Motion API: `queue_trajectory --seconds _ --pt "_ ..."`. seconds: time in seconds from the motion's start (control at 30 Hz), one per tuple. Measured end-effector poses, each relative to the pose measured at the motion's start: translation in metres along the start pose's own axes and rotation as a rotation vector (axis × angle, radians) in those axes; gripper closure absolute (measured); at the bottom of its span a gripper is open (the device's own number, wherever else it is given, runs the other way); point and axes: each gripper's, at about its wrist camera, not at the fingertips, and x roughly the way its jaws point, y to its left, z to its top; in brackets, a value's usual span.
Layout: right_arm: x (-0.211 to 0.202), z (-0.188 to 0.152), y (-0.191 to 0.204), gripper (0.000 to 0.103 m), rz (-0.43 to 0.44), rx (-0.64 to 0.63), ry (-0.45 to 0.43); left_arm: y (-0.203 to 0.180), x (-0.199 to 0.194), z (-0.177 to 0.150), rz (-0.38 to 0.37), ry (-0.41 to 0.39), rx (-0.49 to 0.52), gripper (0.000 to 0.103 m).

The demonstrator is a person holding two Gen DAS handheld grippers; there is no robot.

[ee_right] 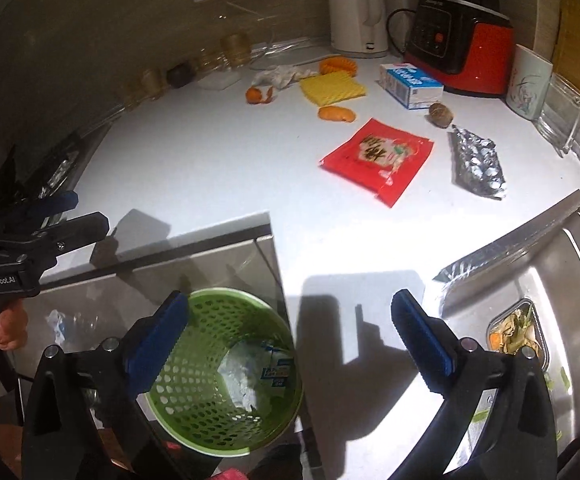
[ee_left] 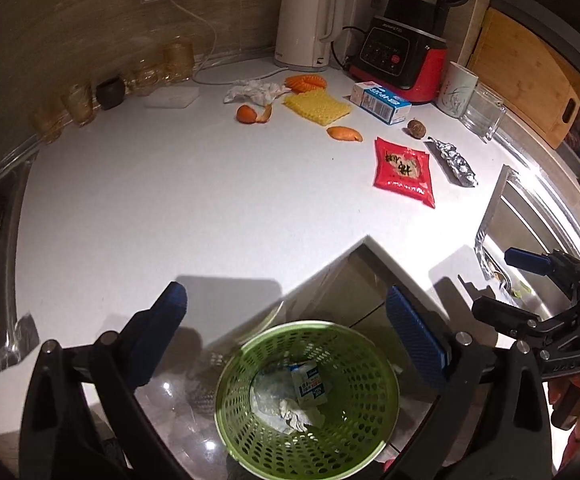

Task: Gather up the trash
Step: 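Move the left tool to the white sponge while the right tool approaches the yellow foam net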

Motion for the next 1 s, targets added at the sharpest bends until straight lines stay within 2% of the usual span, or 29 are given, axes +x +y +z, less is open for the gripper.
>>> queue_trajectory --seconds 0.27,0.6,0.73,0.87,1.0 --pt "0.027 0.062 -0.015 0.003 -0.078 0.096 -0.057 0.029 0.057 0.081 -0.049 -0.019 0.038 0.008" --pt "0.108 0.155 -0.013 0.003 -0.094 0.134 -0.071 0.111 0.136 0.168 0.006 -0.029 -0.005 0.008" --pt "0.146 0.188 -0.014 0.003 -0.091 0.136 -0.059 0.147 0.164 0.195 0.030 -0.013 -0.078 0.008" --pt "0.179 0.212 -0.017 0.003 -0.106 0.138 -0.040 0.179 0.196 0.227 0.112 0.034 -0.230 0.008" --pt "0.204 0.235 -0.024 0.003 -0.111 0.133 -0.028 0.204 0.222 0.253 0.146 0.077 -0.393 0.008"
